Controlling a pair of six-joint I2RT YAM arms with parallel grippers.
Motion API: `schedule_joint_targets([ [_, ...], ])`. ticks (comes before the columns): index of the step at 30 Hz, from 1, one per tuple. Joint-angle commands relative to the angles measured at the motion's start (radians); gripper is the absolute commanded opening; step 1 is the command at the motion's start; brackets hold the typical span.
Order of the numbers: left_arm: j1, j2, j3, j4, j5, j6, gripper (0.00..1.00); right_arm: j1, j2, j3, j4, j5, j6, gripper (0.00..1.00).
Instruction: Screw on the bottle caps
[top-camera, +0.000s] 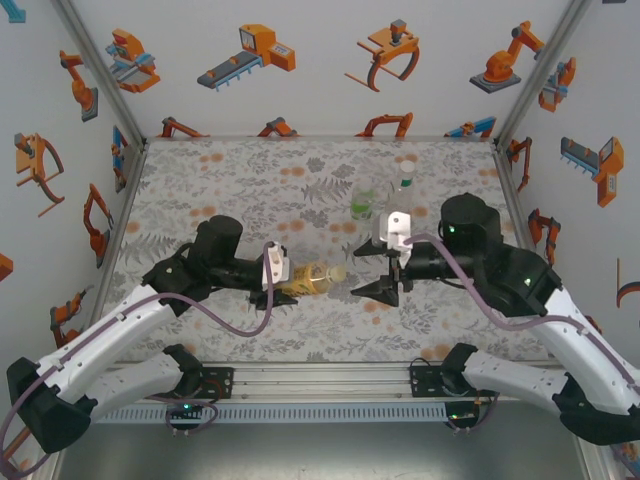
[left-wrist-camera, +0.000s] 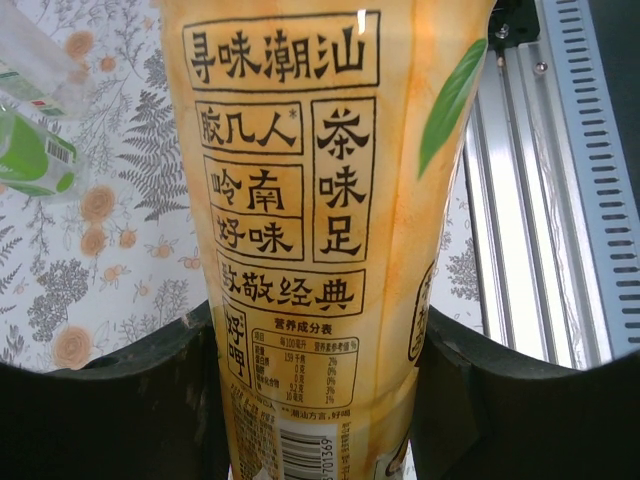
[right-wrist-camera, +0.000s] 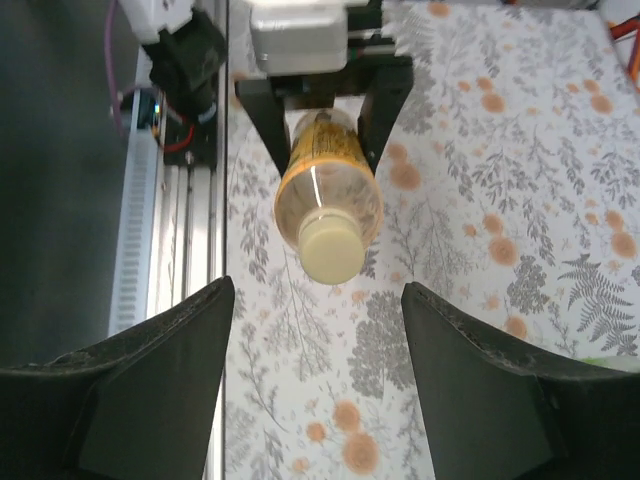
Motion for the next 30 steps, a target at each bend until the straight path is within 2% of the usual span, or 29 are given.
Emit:
schedule_joint_targets([
  [1, -0.009, 0.002, 0.036, -0.022, 0.043, 0.031, 0.0, 0.003, 0.021, 0.009, -0.02, -0.044, -0.117, 0.6],
  [8, -0.01, 0.004, 0.039, -0.025, 0.053, 0.032, 0.0, 0.004, 0.05, -0.009, 0.044, -0.055, -0.099, 0.56],
  [16, -0.012, 0.003, 0.04, -0.025, 0.053, 0.029, 0.0, 0.003, 0.074, -0.019, 0.054, -0.126, -0.091, 0.52],
  [30, -0.012, 0.006, 0.042, -0.024, 0.053, 0.027, 0.0, 0.005, 0.088, -0.042, 0.095, -0.127, -0.068, 0.44],
])
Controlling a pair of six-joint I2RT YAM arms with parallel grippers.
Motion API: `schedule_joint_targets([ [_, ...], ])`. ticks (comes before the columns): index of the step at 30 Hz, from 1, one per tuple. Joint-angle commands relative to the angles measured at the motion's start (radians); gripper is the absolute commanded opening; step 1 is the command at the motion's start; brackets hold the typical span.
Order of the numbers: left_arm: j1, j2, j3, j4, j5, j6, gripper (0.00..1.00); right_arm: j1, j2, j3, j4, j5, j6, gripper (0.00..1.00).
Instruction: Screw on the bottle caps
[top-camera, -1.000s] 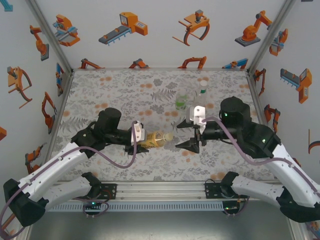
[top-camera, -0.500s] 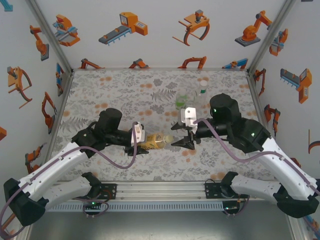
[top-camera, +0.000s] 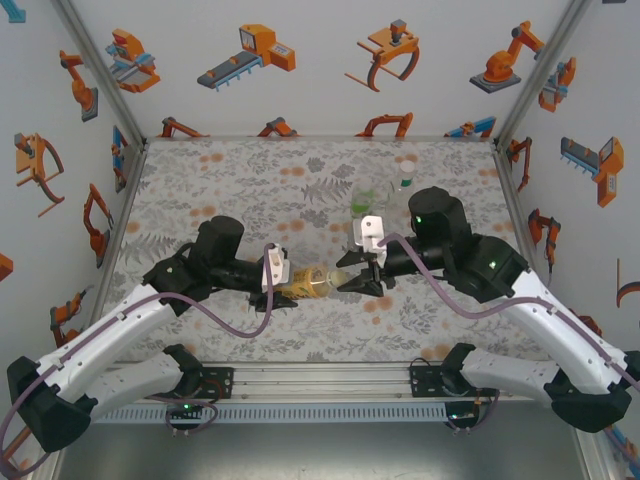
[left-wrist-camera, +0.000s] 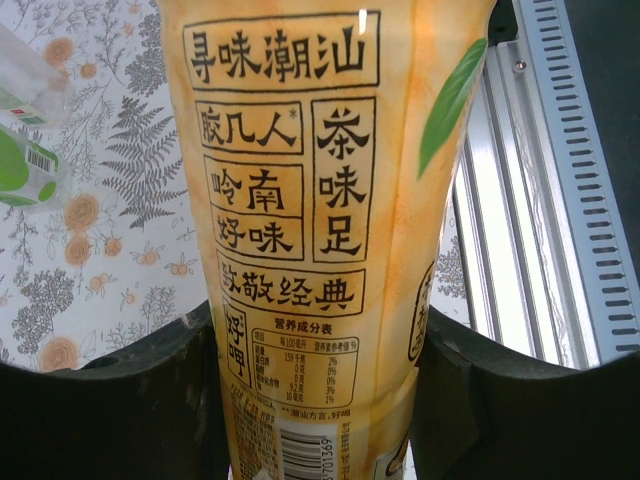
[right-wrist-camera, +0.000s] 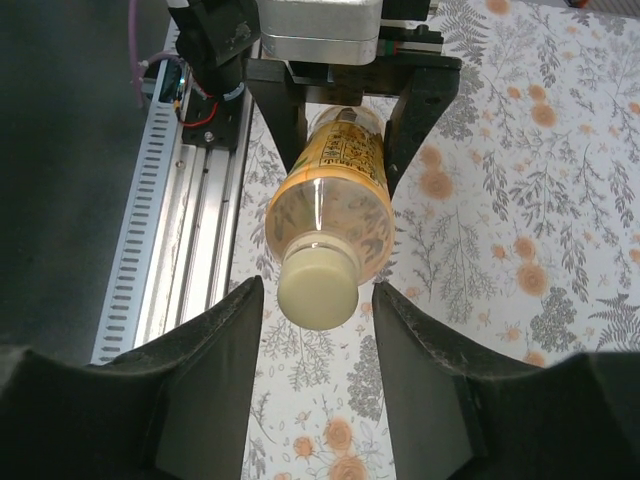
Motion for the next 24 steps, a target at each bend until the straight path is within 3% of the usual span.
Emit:
schedule_joint_targets([
  [1, -0.006, 0.002, 0.037, -0.009, 0.034, 0.02, 0.0, 0.005, -0.003, -0.006, 0.037, -0.021, 0.008, 0.44],
  [9, -0.006, 0.001, 0.038, -0.008, 0.034, 0.016, 0.0, 0.005, -0.006, -0.008, 0.031, -0.012, 0.01, 0.32],
  [19, -0.006, 0.003, 0.044, -0.01, 0.059, 0.002, 0.0, 0.004, -0.06, -0.029, 0.052, 0.008, -0.031, 0.02],
  [24, -0.006, 0.009, 0.052, -0.02, 0.097, 0.006, 0.0, 0.005, -0.097, -0.028, 0.022, 0.009, -0.117, 0.0],
])
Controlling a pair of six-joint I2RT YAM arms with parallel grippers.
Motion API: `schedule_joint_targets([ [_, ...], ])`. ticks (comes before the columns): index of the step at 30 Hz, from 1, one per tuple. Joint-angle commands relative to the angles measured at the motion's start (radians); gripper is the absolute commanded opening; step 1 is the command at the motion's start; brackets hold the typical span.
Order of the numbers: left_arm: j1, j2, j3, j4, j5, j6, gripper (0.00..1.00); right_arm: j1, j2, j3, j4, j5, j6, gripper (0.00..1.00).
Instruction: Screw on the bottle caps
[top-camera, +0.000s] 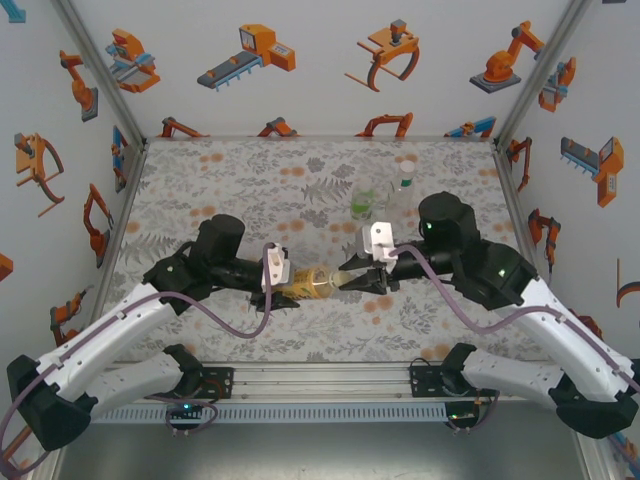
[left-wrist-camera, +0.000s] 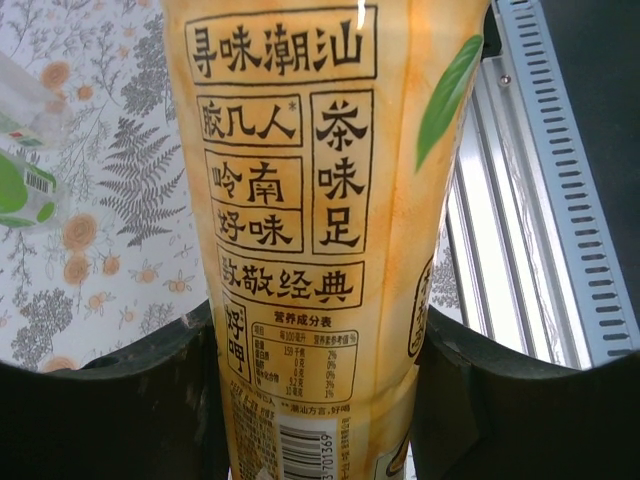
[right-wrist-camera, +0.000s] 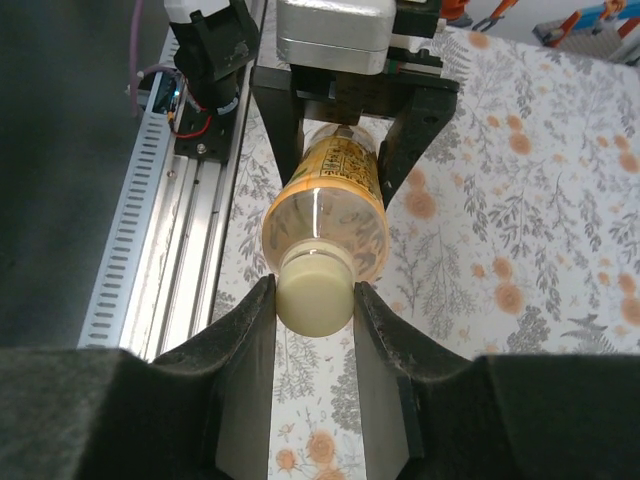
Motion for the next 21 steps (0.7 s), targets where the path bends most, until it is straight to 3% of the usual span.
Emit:
schedule_joint_targets([
  [1, 0.0, 0.0, 0.032, -0.025, 0.071, 0.008, 0.0, -0.001, -0.043, 0.001, -0.014, 0.007, -0.092, 0.0],
  [13, 0.0, 0.035, 0.057, -0.064, 0.174, 0.014, 0.0, 0.003, -0.032, 0.043, -0.13, -0.072, -0.267, 0.0],
  [21, 0.008, 0.097, 0.11, -0.135, 0.316, 0.027, 0.0, 0.005, -0.075, 0.042, -0.148, -0.067, -0.349, 0.0],
])
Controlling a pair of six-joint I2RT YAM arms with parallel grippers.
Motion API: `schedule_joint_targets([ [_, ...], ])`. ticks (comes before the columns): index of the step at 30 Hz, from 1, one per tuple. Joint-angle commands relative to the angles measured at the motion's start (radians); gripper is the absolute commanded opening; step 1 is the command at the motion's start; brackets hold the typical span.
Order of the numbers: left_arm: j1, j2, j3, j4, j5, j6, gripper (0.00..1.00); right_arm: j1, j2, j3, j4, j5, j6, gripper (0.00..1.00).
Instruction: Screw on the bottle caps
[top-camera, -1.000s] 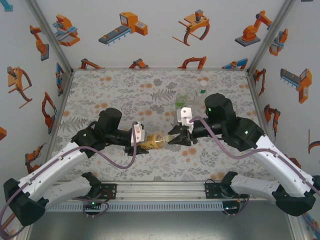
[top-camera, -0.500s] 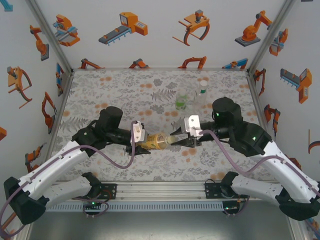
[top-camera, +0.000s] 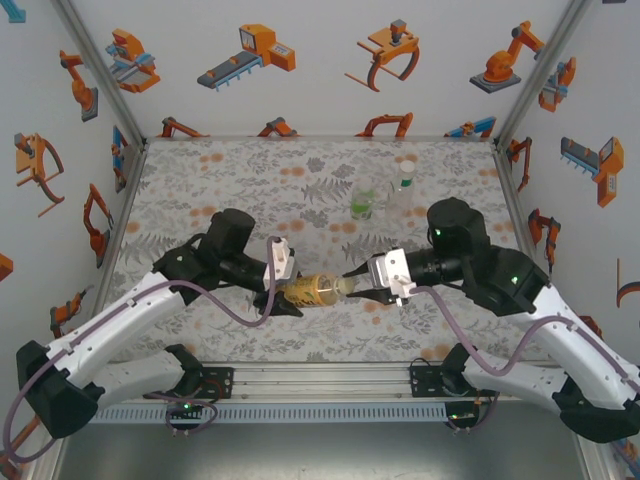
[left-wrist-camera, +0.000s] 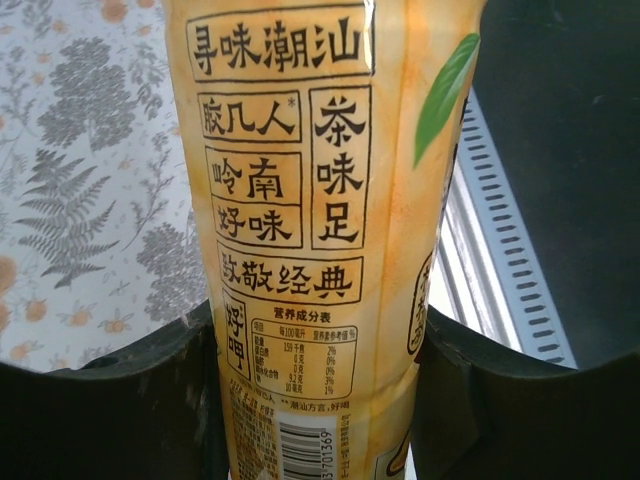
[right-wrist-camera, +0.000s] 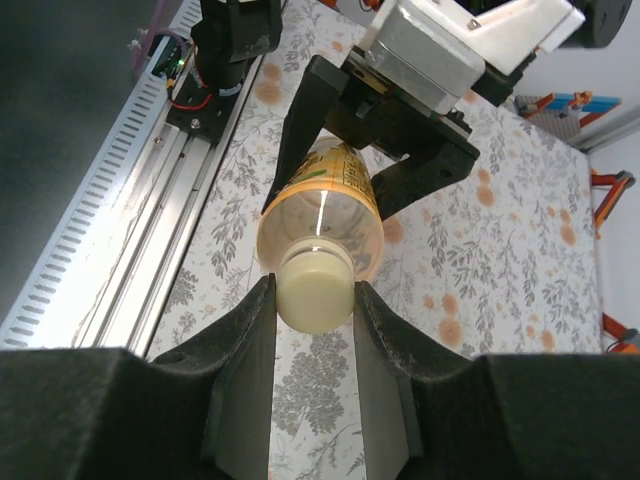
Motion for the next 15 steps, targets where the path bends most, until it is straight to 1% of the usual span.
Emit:
schedule_joint_targets([
  [1, 0.009, 0.016, 0.055, -0.072, 0.17, 0.03, 0.0, -0.002, -0.034, 0.038, -0.077, 0.002, -0.073, 0.0],
  [6, 0.014, 0.065, 0.1, -0.13, 0.247, 0.048, 0.0, 0.0, -0.036, 0.042, -0.092, -0.007, -0.086, 0.0],
  [11, 0.015, 0.086, 0.122, -0.149, 0.257, 0.033, 0.0, 0.001, -0.019, 0.057, -0.125, -0.009, -0.09, 0.0],
  [15, 0.017, 0.105, 0.135, -0.187, 0.256, 0.048, 0.0, 0.004, -0.023, 0.054, -0.091, 0.006, -0.089, 0.0],
])
